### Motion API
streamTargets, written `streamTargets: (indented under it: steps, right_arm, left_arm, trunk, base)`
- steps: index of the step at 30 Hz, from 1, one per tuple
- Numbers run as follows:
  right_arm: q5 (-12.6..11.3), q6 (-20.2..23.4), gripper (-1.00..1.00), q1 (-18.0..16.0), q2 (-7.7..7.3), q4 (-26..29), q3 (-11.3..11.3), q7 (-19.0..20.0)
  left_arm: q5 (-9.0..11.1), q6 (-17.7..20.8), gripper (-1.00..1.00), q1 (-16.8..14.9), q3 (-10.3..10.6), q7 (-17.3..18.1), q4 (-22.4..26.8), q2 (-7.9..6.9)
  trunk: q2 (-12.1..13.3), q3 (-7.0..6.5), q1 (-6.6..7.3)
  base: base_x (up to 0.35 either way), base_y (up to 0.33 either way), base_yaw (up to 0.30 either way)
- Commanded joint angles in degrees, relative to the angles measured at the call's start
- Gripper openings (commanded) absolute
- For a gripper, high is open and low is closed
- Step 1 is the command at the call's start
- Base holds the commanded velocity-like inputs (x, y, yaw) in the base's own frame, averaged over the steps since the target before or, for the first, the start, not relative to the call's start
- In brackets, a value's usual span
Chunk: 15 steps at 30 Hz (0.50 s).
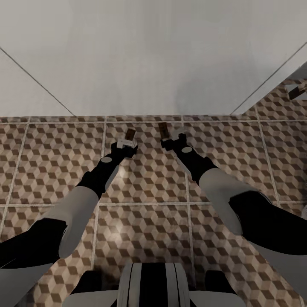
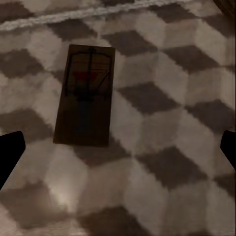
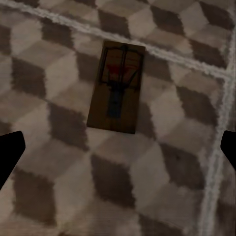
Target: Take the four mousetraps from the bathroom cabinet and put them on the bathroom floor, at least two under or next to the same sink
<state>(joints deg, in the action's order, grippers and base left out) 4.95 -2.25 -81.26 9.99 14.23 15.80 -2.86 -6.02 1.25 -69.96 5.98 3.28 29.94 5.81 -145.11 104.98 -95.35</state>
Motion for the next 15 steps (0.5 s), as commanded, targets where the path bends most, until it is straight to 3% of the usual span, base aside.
streamTargets:
  steps: [1, 15]
  right_arm:
    - [0.5, -0.1, 1.00, 0.0, 0.01, -0.1, 0.1, -0.3]
    - [0.5, -0.1, 1.00, 0.0, 0.01, -0.1, 0.1, -0.3]
  left_arm:
    - [-0.6, -0.3, 1.00, 0.0, -0.1, 0.2, -0.1, 0.02]
    - [-0.6, -2.0, 1.00, 0.0, -0.1, 0.2, -1.3, -0.01]
  trunk:
    - [0.0, 0.02, 0.04]
    - [0.0, 0.02, 0.04]
  base:
    - [-0.292, 0.000, 0.000]
    - [-0.326, 0.000, 0.000]
